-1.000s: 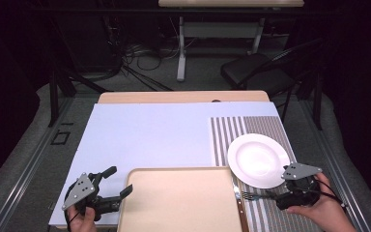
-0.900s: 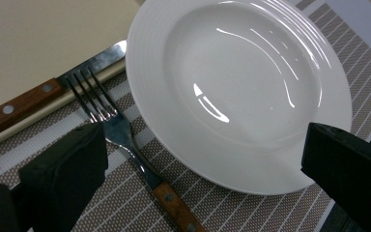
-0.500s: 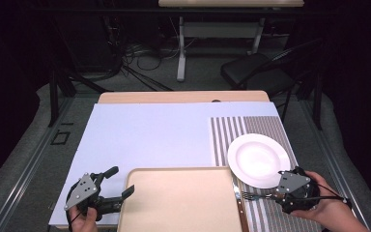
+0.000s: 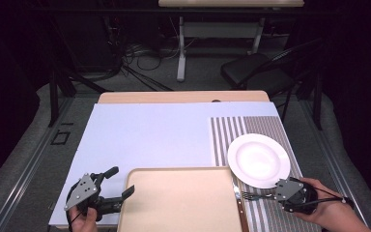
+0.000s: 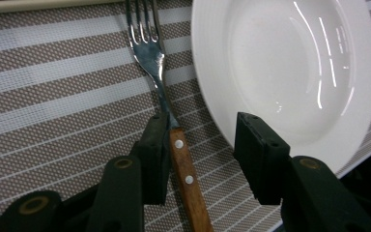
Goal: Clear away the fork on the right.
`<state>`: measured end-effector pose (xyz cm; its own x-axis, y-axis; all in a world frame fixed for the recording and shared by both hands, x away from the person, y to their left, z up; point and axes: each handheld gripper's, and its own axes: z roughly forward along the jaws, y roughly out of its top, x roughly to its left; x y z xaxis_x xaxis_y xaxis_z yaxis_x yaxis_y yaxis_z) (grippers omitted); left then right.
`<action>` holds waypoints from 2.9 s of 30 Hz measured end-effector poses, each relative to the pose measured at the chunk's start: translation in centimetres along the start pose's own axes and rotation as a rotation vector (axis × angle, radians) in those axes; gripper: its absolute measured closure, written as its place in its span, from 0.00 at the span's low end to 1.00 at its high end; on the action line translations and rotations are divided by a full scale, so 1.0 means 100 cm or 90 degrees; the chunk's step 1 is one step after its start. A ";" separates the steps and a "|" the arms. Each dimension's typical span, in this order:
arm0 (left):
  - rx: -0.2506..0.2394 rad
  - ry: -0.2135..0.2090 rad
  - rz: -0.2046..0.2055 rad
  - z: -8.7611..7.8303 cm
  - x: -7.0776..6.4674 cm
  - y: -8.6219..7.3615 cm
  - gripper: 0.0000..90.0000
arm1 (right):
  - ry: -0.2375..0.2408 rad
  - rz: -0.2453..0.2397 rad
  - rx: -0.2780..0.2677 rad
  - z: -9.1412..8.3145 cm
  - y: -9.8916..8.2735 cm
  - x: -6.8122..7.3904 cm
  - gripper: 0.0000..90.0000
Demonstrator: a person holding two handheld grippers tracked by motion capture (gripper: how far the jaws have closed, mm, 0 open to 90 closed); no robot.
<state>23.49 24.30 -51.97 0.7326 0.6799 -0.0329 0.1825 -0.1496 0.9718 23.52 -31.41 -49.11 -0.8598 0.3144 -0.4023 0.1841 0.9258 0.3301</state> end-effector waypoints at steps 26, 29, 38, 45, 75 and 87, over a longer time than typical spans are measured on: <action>0.005 -0.002 0.001 0.000 0.000 0.000 0.17 | 0.039 -0.054 0.072 0.024 -0.006 0.003 0.77; 0.005 -0.002 0.001 0.000 -0.001 0.000 0.17 | 0.042 -0.068 0.077 0.027 -0.006 0.002 0.78; 0.004 -0.003 0.001 0.000 0.000 0.000 0.17 | 0.058 -0.087 0.099 0.035 -0.004 0.001 0.80; 0.005 -0.001 0.001 0.000 -0.001 0.000 0.17 | 0.062 -0.095 0.108 0.039 -0.005 0.000 0.81; 0.005 -0.001 0.000 0.000 -0.001 -0.001 0.17 | 0.078 -0.130 0.131 0.044 -0.001 -0.003 0.86; 0.006 0.000 -0.001 0.000 -0.001 -0.001 0.17 | 0.067 -0.101 0.112 0.033 0.000 -0.001 0.86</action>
<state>23.44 24.23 -52.04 0.7317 0.6807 -0.0348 0.1901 -0.1547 0.9695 25.15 -30.77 -51.86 -0.9279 0.1471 -0.3427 0.1147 0.9870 0.1129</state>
